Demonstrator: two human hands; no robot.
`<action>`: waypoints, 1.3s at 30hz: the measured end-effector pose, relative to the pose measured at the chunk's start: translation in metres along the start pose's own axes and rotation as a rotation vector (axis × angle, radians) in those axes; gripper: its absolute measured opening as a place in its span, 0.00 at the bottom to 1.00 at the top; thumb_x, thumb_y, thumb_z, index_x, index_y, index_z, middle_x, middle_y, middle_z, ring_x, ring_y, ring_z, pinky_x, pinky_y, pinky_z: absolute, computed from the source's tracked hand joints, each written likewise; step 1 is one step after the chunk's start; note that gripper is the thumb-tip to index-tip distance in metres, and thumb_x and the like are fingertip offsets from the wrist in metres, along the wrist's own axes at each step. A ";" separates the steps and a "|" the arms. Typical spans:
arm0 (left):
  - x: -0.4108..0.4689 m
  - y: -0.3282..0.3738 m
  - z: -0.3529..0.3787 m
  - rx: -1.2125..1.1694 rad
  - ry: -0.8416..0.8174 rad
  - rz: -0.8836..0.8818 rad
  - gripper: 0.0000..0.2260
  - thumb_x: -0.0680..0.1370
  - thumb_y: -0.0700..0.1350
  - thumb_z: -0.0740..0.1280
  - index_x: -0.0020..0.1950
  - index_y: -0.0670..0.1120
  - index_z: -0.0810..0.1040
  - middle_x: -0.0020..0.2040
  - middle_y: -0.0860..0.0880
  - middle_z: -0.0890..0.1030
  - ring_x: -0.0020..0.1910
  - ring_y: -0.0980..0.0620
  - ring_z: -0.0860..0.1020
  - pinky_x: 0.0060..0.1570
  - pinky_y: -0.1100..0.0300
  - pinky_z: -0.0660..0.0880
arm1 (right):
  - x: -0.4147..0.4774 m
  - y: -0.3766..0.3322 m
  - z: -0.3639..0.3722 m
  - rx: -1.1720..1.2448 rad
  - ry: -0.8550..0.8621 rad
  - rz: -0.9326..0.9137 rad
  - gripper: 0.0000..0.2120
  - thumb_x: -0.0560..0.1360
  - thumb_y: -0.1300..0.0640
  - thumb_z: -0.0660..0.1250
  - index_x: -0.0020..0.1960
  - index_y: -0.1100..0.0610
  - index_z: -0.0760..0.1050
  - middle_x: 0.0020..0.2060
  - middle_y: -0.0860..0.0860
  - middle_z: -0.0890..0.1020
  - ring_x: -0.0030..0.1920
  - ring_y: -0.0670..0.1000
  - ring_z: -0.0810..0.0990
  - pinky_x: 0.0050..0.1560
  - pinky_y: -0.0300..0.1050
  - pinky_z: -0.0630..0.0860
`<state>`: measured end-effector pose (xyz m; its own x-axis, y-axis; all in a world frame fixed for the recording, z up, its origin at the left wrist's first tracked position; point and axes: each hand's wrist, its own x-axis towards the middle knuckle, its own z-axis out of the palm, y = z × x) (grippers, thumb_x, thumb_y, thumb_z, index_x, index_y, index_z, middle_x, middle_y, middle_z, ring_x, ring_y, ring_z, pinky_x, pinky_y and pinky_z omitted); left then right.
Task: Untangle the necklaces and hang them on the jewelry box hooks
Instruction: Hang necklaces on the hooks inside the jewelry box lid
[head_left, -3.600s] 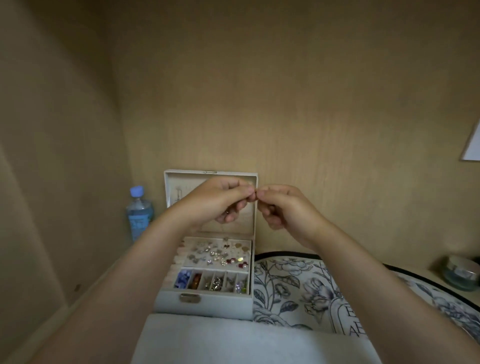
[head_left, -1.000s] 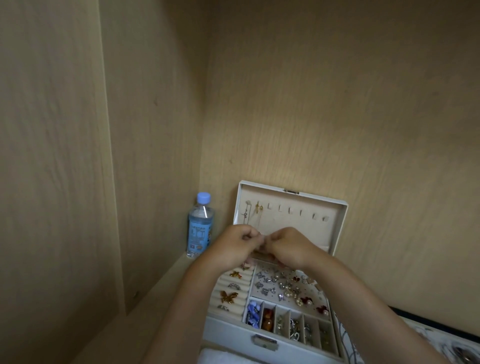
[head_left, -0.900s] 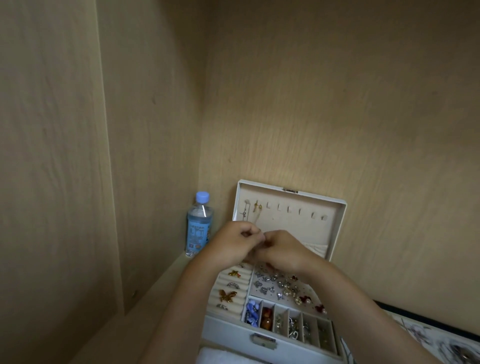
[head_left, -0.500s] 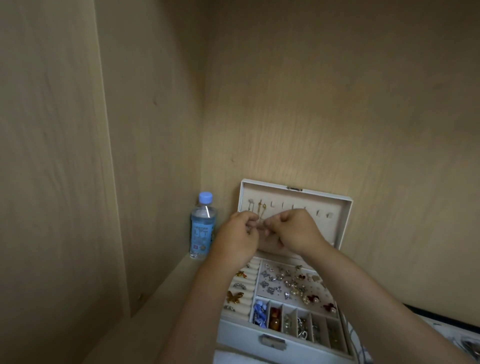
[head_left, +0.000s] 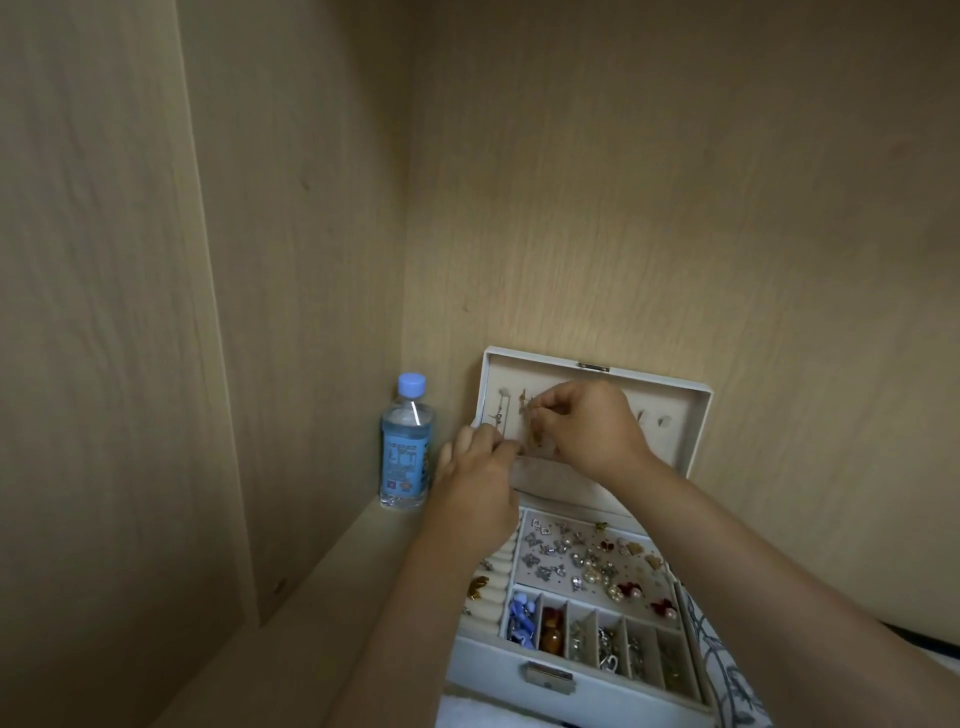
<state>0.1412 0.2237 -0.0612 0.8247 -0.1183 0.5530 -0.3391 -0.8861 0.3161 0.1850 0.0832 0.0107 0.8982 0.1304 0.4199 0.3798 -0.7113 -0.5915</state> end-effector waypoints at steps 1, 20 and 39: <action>0.000 0.000 0.000 0.004 0.000 0.003 0.21 0.76 0.41 0.62 0.69 0.51 0.72 0.61 0.54 0.68 0.62 0.53 0.63 0.65 0.58 0.60 | -0.002 0.001 0.001 -0.030 -0.001 -0.007 0.07 0.75 0.56 0.70 0.42 0.48 0.85 0.33 0.43 0.84 0.32 0.40 0.80 0.42 0.45 0.81; 0.008 0.001 -0.011 -0.076 -0.079 -0.004 0.14 0.78 0.41 0.63 0.63 0.49 0.74 0.59 0.53 0.71 0.53 0.52 0.76 0.45 0.59 0.71 | -0.032 0.008 0.017 -0.524 -0.282 -0.123 0.11 0.78 0.51 0.62 0.56 0.49 0.81 0.46 0.50 0.84 0.47 0.54 0.80 0.40 0.43 0.71; 0.013 0.011 -0.018 -0.019 -0.041 0.025 0.15 0.79 0.48 0.63 0.66 0.53 0.75 0.61 0.55 0.74 0.58 0.54 0.75 0.49 0.58 0.74 | -0.048 0.018 -0.019 -0.285 -0.201 -0.145 0.15 0.76 0.55 0.67 0.62 0.45 0.79 0.58 0.44 0.81 0.58 0.47 0.79 0.57 0.49 0.78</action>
<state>0.1401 0.2203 -0.0360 0.8335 -0.1592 0.5291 -0.3684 -0.8738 0.3174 0.1445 0.0509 -0.0071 0.8758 0.3571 0.3248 0.4549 -0.8355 -0.3081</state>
